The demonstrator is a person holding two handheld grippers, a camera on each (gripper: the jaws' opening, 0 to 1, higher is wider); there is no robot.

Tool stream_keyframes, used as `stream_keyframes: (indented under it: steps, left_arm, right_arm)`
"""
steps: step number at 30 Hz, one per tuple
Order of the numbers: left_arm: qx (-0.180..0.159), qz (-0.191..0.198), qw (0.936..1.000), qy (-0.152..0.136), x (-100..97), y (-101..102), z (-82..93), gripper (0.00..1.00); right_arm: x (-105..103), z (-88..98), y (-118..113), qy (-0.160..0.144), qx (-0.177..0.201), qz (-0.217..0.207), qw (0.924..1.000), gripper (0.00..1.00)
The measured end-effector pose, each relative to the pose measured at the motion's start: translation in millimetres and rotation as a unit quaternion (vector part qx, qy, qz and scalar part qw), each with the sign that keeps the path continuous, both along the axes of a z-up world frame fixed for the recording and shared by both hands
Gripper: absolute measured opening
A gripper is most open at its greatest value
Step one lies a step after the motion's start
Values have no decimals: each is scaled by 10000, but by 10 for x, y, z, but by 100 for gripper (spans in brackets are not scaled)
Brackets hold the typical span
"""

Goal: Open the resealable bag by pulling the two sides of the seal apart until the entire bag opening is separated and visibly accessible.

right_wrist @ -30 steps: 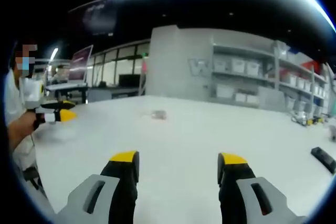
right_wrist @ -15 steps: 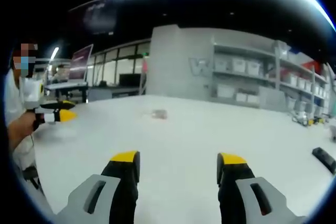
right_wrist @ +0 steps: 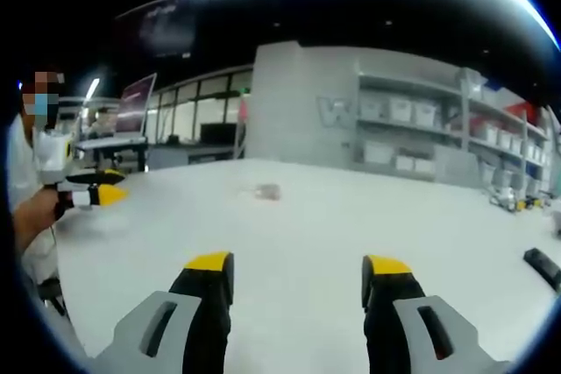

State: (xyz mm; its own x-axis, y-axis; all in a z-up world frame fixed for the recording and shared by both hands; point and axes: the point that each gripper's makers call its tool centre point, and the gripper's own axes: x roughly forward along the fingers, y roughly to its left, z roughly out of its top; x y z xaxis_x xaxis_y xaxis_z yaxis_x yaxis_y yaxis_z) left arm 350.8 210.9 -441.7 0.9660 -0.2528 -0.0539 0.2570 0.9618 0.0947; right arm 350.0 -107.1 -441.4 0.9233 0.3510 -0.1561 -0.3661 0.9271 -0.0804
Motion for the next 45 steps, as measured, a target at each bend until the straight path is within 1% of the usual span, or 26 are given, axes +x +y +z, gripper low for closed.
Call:
stream_keyframes:
  steps: [38,45]
  left_arm:
    - [-37,-8,10000,-18,-5,23,-13,50]
    - [-31,-35,10000,-12,5,2,-15,50]
  right_arm:
    - [193,7,159,-12,112,109,9999,57]
    - [230,10,190,-14,125,125,9998,57]
